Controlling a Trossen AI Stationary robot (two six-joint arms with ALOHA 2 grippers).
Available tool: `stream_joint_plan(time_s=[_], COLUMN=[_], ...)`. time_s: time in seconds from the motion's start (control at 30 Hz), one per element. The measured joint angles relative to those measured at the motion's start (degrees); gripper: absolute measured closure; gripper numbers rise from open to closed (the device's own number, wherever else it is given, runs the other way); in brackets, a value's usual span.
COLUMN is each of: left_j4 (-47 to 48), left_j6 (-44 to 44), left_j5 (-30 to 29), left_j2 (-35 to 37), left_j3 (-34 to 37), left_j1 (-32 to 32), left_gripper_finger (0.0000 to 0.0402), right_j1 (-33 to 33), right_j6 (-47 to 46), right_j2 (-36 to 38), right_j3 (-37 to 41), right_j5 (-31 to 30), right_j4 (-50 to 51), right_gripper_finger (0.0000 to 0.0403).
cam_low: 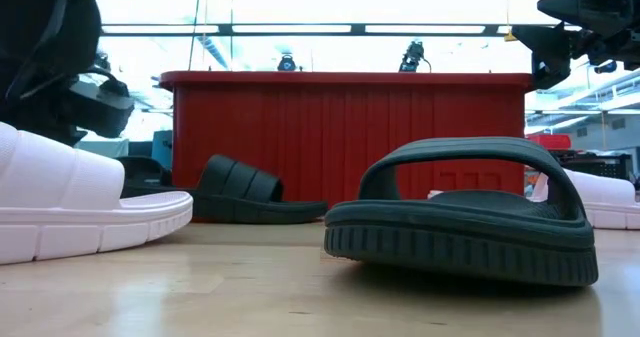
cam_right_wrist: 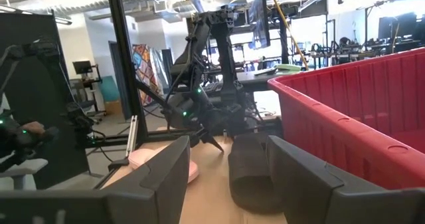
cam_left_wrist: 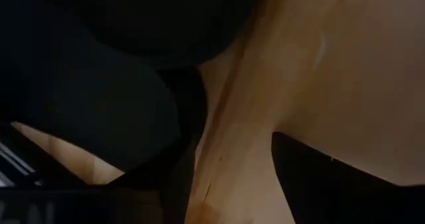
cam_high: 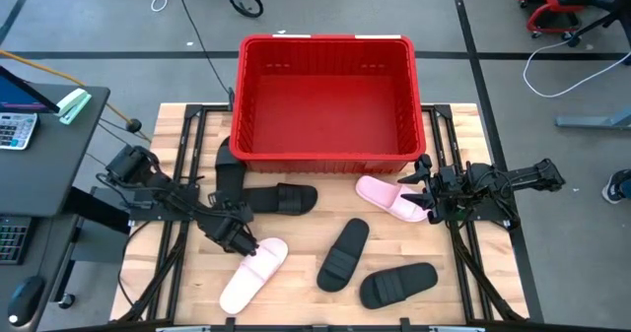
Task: Pick and place slides into bin
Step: Put the black slipper into the red bin
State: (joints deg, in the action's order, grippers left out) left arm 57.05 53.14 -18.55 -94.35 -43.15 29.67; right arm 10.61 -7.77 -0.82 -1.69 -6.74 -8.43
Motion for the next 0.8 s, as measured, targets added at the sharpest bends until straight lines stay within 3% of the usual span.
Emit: stream_joint_plan(time_s=[0.2,0.43,0.63,0.8], left_j4=[-0.3,-1.1,0.8,7.6], left_j6=[1.8,5.6,8.9,13.4], left_j5=[-2.2,-3.7,-1.4,0.6], left_j2=[-0.4,-0.7,-0.7,-0.7], left_j3=[-0.2,0.6,-0.4,-5.6], left_j1=[0.4,0.5,3.2,6.9], left_gripper_finger=[0.0253,0.0386,0.0397,0.0398], right_j1=[0.0,0.0,0.0,0.0], right_j6=[0.0,0.0,0.0,0.0], right_j2=[0.0,0.0,0.0,0.0], right_j3=[0.0,0.0,0.0,0.0], right_j5=[0.0,0.0,0.0,0.0], right_j4=[0.0,0.4,0.4,0.4], right_gripper_finger=[0.0197,0.0197,0.0197,0.0197])
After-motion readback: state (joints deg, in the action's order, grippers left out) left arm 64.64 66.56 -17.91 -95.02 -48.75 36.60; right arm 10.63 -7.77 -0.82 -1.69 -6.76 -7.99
